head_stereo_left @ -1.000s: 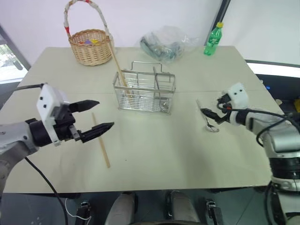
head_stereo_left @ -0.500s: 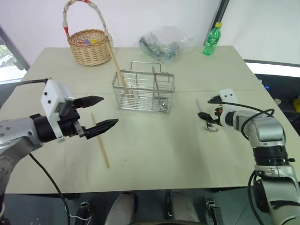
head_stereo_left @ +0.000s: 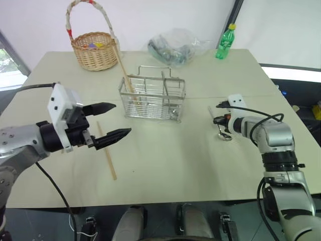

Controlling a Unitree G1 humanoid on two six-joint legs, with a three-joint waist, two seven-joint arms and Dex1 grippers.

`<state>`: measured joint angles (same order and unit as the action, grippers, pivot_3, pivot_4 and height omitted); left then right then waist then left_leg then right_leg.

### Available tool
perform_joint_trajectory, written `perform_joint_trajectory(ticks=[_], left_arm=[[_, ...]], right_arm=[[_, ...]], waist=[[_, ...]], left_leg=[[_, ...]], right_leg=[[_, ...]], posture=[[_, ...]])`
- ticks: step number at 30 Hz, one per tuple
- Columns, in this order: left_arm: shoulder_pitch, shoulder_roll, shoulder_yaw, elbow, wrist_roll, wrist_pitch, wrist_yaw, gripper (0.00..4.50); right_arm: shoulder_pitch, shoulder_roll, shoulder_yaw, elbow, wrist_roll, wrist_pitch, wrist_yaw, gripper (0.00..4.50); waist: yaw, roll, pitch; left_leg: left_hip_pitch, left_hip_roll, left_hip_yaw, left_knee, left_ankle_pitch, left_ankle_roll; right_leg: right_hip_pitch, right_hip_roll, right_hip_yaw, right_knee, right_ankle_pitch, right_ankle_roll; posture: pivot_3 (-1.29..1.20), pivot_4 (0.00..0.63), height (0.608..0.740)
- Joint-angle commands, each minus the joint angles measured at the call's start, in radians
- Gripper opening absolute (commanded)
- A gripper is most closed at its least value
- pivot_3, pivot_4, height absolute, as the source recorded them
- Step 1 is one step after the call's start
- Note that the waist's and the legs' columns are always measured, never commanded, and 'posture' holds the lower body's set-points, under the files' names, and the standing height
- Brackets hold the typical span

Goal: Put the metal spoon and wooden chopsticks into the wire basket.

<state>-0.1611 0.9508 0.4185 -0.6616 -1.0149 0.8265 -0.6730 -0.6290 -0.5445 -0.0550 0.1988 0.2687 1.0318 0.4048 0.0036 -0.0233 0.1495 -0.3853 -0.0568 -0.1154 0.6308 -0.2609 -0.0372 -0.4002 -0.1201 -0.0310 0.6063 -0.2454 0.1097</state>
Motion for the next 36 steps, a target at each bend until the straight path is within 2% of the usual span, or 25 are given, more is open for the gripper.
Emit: perform_joint_trajectory(ticks=[1, 8, 11, 15, 26, 27, 28, 32, 36], left_arm=[[-0.024, 0.02, 0.009, -0.01, -0.008, -0.005, 0.002, 4.5], [-0.043, 0.019, -0.012, 0.012, 0.008, -0.02, -0.006, 4.5], [-0.051, 0.018, -0.02, 0.023, 0.017, -0.024, -0.01, 4.5], [-0.059, 0.015, -0.027, 0.036, 0.034, -0.034, -0.019, 4.5], [-0.109, 0.018, -0.036, 0.057, 0.043, -0.032, -0.023, 4.5], [-0.113, 0.019, -0.036, 0.057, 0.042, -0.03, -0.022, 4.5], [-0.115, 0.02, -0.036, 0.057, 0.041, -0.028, -0.021, 4.5], [-0.116, 0.024, -0.029, 0.058, 0.04, -0.027, -0.022, 4.5], [-0.112, 0.023, -0.024, 0.057, 0.039, -0.025, -0.02, 4.5]], right_arm=[[0.007, -0.001, -0.022, -0.02, 0.0, 0.003, -0.002, 0.03], [0.01, -0.008, -0.049, -0.03, 0.001, -0.012, -0.01, 0.03], [0.008, -0.009, -0.057, -0.049, 0.018, 0.006, 0.006, 0.9], [0.007, -0.012, -0.047, -0.075, 0.003, 0.014, -0.013, 2.83], [0.013, 0.042, -0.051, 0.008, 0.003, 0.009, -0.046, 2.83], [0.013, 0.046, -0.049, 0.015, 0.002, 0.001, -0.047, 2.32], [0.014, 0.049, -0.049, 0.019, 0.002, -0.005, -0.046, 2.09], [0.012, 0.059, -0.051, 0.016, 0.004, -0.018, -0.036, 0.02], [0.007, 0.055, -0.044, 0.012, -0.005, -0.03, -0.027, 0.02]], waist=[[0.0, 0.0, 0.0], [0.002, 0.0, 0.0], [0.001, 0.0, 0.0], [-0.002, 0.0, 0.0], [-0.016, -0.001, -0.001], [-0.016, -0.001, -0.001], [-0.017, -0.001, -0.001], [-0.019, -0.002, -0.001], [-0.018, -0.001, -0.001]], left_leg=[[0.0, 0.0, 0.0, 0.0, 0.0, 0.0], [0.001, 0.0, 0.0, 0.0, 0.0, 0.0], [0.001, 0.0, 0.0, 0.0, 0.0, 0.0], [0.001, 0.0, 0.0, 0.0, 0.0, 0.0], [0.001, 0.0, 0.0, 0.0, 0.0, 0.0], [0.001, 0.0, 0.0, 0.0, 0.0, 0.0], [0.002, 0.0, 0.0, 0.0, 0.0, 0.0], [0.002, 0.0, 0.0, 0.0, 0.0, 0.0], [0.004, 0.0, 0.0, 0.0, 0.0, 0.0]], right_leg=[[0.0, 0.0, 0.0, 0.0, 0.0, 0.0], [0.0, 0.0, 0.0, 0.002, 0.0, 0.0], [0.0, 0.0, 0.0, 0.003, 0.0, 0.0], [-0.001, 0.0, 0.0, 0.004, 0.0, 0.0], [-0.001, 0.0, 0.001, 0.005, 0.0, 0.0], [-0.001, 0.0, 0.0, 0.005, 0.0, 0.0], [-0.001, 0.0, 0.001, 0.005, 0.0, 0.0], [-0.001, 0.001, 0.001, 0.006, 0.0, 0.0], [0.001, 0.001, 0.001, 0.006, 0.0, 0.0]], posture=[[0.0, 0.15, 0.674], [0.0, 0.15, 0.674], [0.0, 0.15, 0.674], [0.0, 0.15, 0.674], [0.0, 0.15, 0.674], [0.0, 0.15, 0.674], [0.0, 0.15, 0.674], [0.0, 0.15, 0.674], [0.0, 0.15, 0.674]])
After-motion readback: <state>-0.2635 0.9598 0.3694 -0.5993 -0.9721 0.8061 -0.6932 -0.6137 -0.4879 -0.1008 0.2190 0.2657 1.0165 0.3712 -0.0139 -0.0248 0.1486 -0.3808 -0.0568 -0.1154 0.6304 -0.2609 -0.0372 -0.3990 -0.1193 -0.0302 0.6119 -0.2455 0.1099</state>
